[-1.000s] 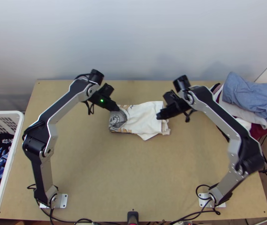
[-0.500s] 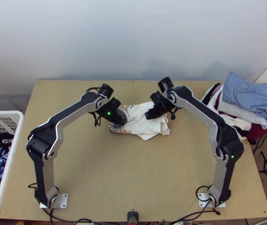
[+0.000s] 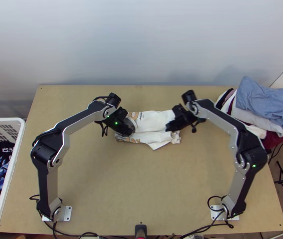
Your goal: Fold the t-shirt
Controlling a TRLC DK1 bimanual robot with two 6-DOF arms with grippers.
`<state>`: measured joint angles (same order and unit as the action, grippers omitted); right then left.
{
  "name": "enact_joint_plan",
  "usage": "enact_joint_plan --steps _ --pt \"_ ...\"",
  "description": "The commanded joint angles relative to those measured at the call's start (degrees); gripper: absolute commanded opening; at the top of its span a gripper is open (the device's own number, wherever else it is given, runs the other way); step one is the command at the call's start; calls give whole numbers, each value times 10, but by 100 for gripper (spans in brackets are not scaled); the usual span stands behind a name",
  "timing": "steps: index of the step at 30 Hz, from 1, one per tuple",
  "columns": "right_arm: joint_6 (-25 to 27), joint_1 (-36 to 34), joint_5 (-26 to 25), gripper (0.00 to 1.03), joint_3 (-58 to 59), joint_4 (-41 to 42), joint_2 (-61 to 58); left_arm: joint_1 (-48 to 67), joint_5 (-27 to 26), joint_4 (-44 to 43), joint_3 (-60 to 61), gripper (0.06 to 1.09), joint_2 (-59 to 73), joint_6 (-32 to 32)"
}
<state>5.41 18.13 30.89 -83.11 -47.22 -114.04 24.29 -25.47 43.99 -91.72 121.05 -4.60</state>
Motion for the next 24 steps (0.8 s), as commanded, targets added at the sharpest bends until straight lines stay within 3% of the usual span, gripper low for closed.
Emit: enact_joint_plan --steps 1,6,9,18,22,23,24 --pt "57 -83 -1 4 41 -49 44 -9 13 1 -11 10 13 -3" --pt "79 -138 0 4 19 -107 102 -6 13 12 -21 10 13 -4" --pt "72 -132 0 4 -13 -118 139 -5 12 14 -23 10 8 -5" --pt "-2 -4 1 4 -162 -131 82 -1 10 27 -30 10 -2 -8" --pt "-17 40 1 4 -184 -131 55 -3 -16 43 -29 10 -21 -13" --pt "-17 47 1 4 -186 -131 50 -2 -24 51 -29 13 -28 -20" --pt "-17 50 1 5 -188 -131 44 0 -24 59 -28 29 -39 -30"
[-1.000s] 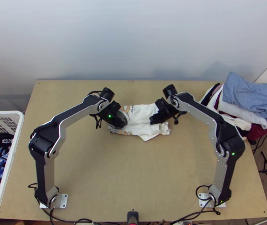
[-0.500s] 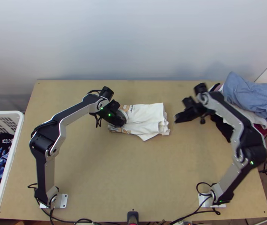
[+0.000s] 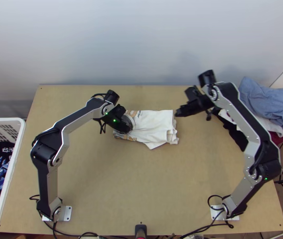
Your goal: Fold the t-shirt
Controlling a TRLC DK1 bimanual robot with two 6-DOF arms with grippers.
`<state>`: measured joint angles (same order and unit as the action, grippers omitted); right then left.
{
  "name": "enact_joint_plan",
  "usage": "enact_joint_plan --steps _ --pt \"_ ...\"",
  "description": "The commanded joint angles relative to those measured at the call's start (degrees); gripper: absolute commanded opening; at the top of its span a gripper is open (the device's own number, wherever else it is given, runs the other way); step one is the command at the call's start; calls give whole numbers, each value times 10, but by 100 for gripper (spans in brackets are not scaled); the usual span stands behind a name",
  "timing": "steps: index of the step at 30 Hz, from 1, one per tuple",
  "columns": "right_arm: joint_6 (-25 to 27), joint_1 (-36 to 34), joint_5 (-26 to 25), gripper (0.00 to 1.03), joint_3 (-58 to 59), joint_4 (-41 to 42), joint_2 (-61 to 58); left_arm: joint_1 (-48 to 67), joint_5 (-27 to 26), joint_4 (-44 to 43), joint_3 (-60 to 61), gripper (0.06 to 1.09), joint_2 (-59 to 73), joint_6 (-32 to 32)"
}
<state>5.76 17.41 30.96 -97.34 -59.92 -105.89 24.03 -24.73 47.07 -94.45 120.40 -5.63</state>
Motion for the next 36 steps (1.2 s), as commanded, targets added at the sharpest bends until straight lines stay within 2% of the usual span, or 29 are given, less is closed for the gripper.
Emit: enact_joint_plan --steps 1,3,4,7,9,11,14,20,25,36 --pt "-24 58 1 10 -50 -4 -42 3 -31 33 1 52 -44 -25" --pt "-47 50 0 30 -58 -4 -51 3 -33 32 4 98 -67 -25" --pt "-63 42 1 44 -59 -8 -53 3 -33 31 3 105 -78 -24" --pt "-56 23 -1 85 -69 -53 -50 0 -34 33 -9 105 -100 -16" --pt "-53 12 -1 99 -65 -78 -43 -4 -38 48 -28 105 -109 -12" --pt "-61 2 2 99 -56 -97 -39 -14 -52 72 -48 105 -117 -13" --pt "-55 1 43 99 -34 -98 -34 -42 -80 95 -63 105 -142 -10" --pt "-56 -11 48 99 43 -94 -22 -117 -107 144 -59 105 -206 -19" --pt "-61 -30 50 99 145 -42 9 -180 -112 156 -14 105 -259 -40" --pt "-99 -31 68 99 118 45 -64 -239 -114 182 55 105 -315 -84"
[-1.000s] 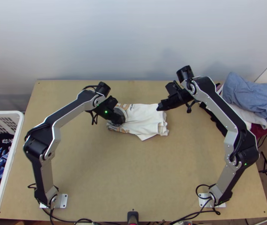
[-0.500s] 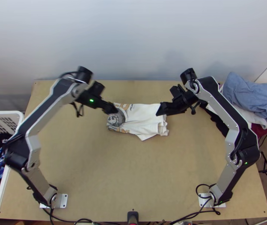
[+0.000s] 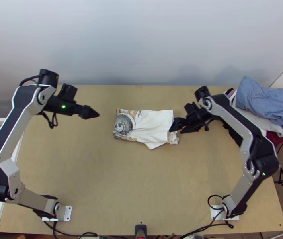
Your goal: Fold the t-shirt
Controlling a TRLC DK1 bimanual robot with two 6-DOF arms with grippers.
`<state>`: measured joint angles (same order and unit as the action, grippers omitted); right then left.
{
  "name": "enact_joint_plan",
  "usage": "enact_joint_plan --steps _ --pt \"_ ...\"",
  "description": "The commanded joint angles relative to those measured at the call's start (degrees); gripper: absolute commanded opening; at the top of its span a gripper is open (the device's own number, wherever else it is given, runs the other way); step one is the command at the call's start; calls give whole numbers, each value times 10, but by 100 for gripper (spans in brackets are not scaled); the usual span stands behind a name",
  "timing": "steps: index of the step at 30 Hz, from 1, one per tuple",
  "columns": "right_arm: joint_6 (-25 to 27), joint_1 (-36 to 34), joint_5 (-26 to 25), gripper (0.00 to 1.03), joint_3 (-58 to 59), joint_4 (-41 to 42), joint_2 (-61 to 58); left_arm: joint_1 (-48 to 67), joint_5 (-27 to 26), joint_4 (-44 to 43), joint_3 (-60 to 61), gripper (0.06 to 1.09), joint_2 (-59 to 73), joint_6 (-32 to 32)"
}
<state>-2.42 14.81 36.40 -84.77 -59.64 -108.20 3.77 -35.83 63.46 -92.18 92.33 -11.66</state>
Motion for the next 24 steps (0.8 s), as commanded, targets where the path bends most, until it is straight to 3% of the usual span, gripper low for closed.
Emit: enact_joint_plan --steps 1,14,24 --pt "-22 -6 21 99 -16 44 -47 -39 -3 21 34 105 -38 -27" --pt "-35 -48 102 99 -19 49 -29 -58 -3 74 76 105 -78 -94" --pt "-51 -33 104 99 -5 80 -62 -59 -3 73 89 105 -73 -98"
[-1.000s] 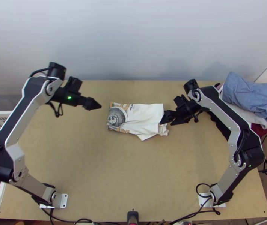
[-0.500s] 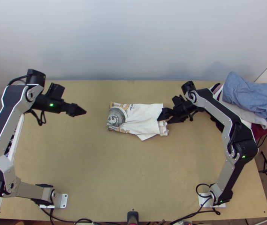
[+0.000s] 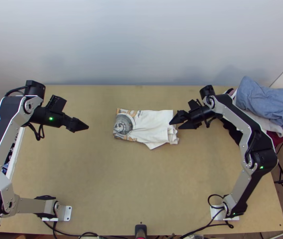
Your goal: Fold the t-shirt
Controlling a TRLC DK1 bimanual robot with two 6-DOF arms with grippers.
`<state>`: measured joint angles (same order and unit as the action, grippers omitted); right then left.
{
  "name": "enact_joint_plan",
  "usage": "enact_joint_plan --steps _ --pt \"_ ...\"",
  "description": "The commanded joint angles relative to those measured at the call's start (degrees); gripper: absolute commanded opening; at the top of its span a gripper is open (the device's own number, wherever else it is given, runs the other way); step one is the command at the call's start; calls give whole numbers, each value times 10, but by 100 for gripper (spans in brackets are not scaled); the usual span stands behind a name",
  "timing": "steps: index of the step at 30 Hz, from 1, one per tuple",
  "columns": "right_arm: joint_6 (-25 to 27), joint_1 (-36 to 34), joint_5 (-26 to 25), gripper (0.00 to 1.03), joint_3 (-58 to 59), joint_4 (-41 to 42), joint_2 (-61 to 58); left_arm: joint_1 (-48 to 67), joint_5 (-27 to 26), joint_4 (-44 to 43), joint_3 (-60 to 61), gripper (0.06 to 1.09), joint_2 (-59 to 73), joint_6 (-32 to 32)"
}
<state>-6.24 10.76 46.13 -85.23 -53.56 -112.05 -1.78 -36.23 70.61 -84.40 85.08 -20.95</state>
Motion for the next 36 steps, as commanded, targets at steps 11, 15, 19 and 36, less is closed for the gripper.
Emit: enact_joint_plan --steps 11,15,19,36 --pt "-41 10 6 99 -21 49 -59 -14 2 2 57 105 -33 -14" --pt "-46 25 6 99 -18 58 -75 -15 2 1 64 105 -33 -15" --pt "-55 54 6 98 -31 67 -95 -22 3 2 69 105 -37 -19" --pt "-111 107 4 46 -33 168 -133 -82 4 5 121 105 -77 -42"
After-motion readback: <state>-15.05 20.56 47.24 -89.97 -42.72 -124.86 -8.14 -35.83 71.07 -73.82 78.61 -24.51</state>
